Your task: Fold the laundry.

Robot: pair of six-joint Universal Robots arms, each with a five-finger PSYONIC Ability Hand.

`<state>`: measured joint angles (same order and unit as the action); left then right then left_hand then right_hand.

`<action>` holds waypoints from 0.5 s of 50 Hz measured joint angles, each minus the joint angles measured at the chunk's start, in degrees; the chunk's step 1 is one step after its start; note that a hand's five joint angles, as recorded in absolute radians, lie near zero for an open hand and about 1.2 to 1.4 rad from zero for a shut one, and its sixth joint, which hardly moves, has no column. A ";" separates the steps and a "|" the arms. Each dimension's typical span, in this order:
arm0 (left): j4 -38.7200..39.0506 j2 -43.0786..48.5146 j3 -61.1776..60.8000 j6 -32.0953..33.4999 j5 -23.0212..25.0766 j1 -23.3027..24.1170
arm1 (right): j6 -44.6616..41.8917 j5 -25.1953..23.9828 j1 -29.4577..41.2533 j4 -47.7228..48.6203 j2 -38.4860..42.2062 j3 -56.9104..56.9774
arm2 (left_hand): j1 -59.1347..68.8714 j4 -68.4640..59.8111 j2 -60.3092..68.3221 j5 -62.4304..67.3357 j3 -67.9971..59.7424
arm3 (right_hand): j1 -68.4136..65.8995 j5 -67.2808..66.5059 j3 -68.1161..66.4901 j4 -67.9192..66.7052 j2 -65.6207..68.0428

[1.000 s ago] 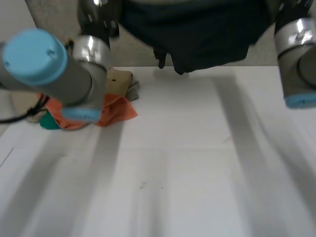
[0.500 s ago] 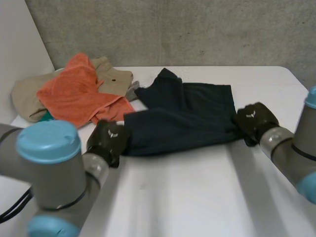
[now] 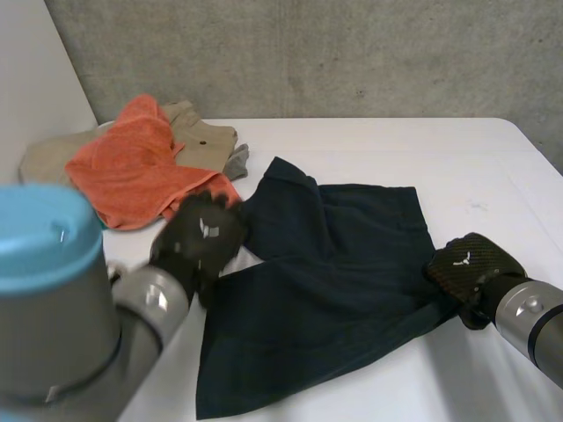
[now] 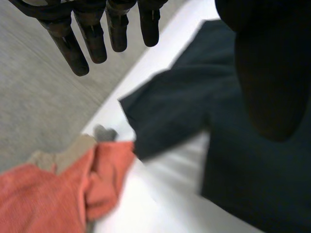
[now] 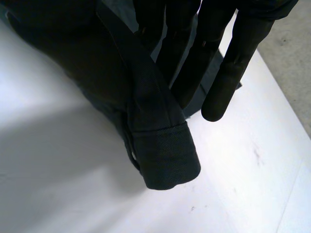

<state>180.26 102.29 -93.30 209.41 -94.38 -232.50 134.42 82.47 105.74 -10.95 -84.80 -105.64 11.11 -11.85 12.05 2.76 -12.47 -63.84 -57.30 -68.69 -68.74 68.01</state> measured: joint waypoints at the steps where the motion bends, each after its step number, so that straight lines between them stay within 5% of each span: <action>1: 1.23 1.34 1.27 -0.01 1.62 -1.21 | 0.19 0.00 0.01 0.38 0.02 -0.03 | 0.00 0.00 0.00 0.00 0.00 | 0.00 0.00 0.00 0.00 0.00; 11: 5.08 22.53 18.24 -0.18 20.41 -13.04 | 2.93 -0.04 0.34 3.86 0.53 -0.16 | 15.05 -13.93 13.53 13.17 -13.14 | 0.00 0.00 0.00 -0.01 0.00; 25: 4.98 41.90 36.71 -0.59 25.81 -16.12 | 3.25 0.07 0.52 6.42 4.29 -0.27 | 23.47 -22.18 22.00 21.27 -21.36 | 0.00 -0.19 0.00 0.00 0.00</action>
<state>185.25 144.20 -56.59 208.82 -68.56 -248.62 137.67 82.54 106.26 -4.53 -80.51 -105.91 34.59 -34.03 34.05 24.03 -33.82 -63.84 -57.49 -68.69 -68.74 68.01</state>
